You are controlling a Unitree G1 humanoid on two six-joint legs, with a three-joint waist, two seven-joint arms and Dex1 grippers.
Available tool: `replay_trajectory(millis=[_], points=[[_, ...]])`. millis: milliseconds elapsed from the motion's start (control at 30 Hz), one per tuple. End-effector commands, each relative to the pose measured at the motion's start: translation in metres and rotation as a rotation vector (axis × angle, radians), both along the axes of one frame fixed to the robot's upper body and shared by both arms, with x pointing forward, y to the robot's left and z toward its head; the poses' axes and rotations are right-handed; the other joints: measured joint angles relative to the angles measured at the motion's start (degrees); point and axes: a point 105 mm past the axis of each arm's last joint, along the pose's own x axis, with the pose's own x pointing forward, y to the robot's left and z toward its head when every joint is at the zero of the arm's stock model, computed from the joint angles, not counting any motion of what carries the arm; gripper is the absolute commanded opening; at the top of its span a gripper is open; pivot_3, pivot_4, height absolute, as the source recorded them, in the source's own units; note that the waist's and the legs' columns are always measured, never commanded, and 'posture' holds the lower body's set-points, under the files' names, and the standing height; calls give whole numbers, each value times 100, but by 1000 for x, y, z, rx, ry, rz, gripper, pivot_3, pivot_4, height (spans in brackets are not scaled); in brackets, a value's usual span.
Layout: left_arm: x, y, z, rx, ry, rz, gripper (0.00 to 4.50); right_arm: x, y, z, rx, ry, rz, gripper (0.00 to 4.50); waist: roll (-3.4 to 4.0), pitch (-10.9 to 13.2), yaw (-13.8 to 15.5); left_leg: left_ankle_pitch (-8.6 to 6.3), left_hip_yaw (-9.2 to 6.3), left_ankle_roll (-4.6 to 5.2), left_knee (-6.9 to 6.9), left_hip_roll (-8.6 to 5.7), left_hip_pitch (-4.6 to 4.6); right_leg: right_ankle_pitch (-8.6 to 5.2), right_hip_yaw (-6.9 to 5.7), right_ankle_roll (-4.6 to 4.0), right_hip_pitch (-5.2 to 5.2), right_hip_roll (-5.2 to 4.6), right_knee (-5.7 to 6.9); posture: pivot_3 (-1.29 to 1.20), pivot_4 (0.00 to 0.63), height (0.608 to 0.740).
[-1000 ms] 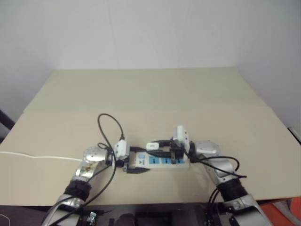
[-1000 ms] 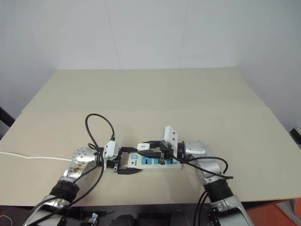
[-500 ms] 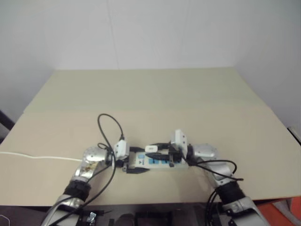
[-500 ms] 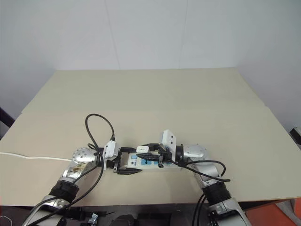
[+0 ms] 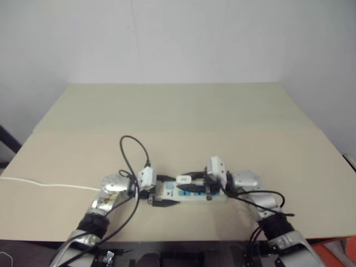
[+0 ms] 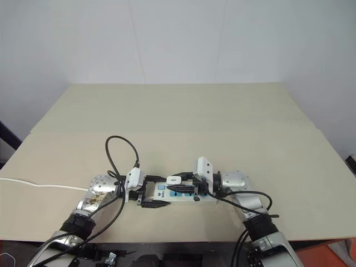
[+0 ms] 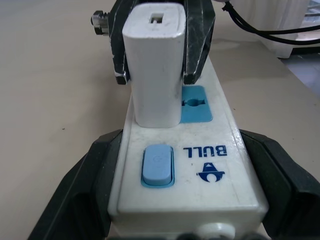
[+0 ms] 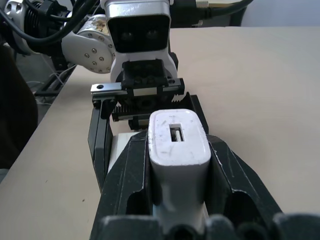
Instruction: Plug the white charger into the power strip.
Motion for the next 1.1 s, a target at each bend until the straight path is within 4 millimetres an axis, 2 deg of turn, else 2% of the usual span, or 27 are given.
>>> replay_trajectory(millis=[33,400,467,500,600,700,767,833,900,1100], points=[[1,17,-2,49,2,22,3291,-7,-50,-71,-251,251,-117,1089,1,-5,-2,0,0,0,0,1,1,0,0,0,1,0,0,0,150,740],[2,18,-1,50,-1,33,3291,-8,-44,-70,-263,236,-99,1089,1,-19,-15,0,-1,0,-1,2,6,-1,1,-1,3,1,1,0,150,740],[2,17,-2,48,-1,32,3291,-7,-40,-66,-263,233,-89,1821,1,-20,-16,-1,-1,0,-1,2,7,-2,1,-2,4,1,1,0,150,740],[2,16,-2,46,-1,31,3291,-6,-38,-64,-262,224,-85,2039,-4,-23,-20,-1,-1,0,-1,2,6,-2,1,-2,4,0,1,0,150,740],[2,14,-2,42,0,30,3291,-7,-31,-54,-251,232,-54,3121,-53,-54,-66,-1,-2,0,-7,7,11,-4,0,-7,5,5,1,0,150,740],[2,13,-2,45,12,29,3291,-9,-25,-44,-236,242,-14,4167,-58,-57,-71,-1,-5,0,-16,10,17,-8,0,-12,5,6,5,0,150,740],[2,13,-2,45,17,28,3291,-8,-24,-41,-230,223,-18,4167,-58,-56,-68,-1,-7,0,-24,11,17,-10,-3,-15,2,7,5,0,150,740],[3,12,2,50,36,20,4015,-6,-23,-39,-228,206,-30,4212,-58,-56,-71,-1,-9,0,-29,11,16,-12,-4,-17,0,7,5,0,150,740],[3,13,10,36,49,15,4478,-3,-23,-36,-225,179,-47,4212,-56,-54,-74,-1,-8,0,-30,10,14,-12,-4,-17,-4,7,8,0,150,740],[-4,21,27,9,27,18,4478,8,-26,-16,-185,104,-79,4212,-50,-41,-69,-1,-14,0,-30,9,12,-14,-4,-15,-6,4,10,0,150,740]])
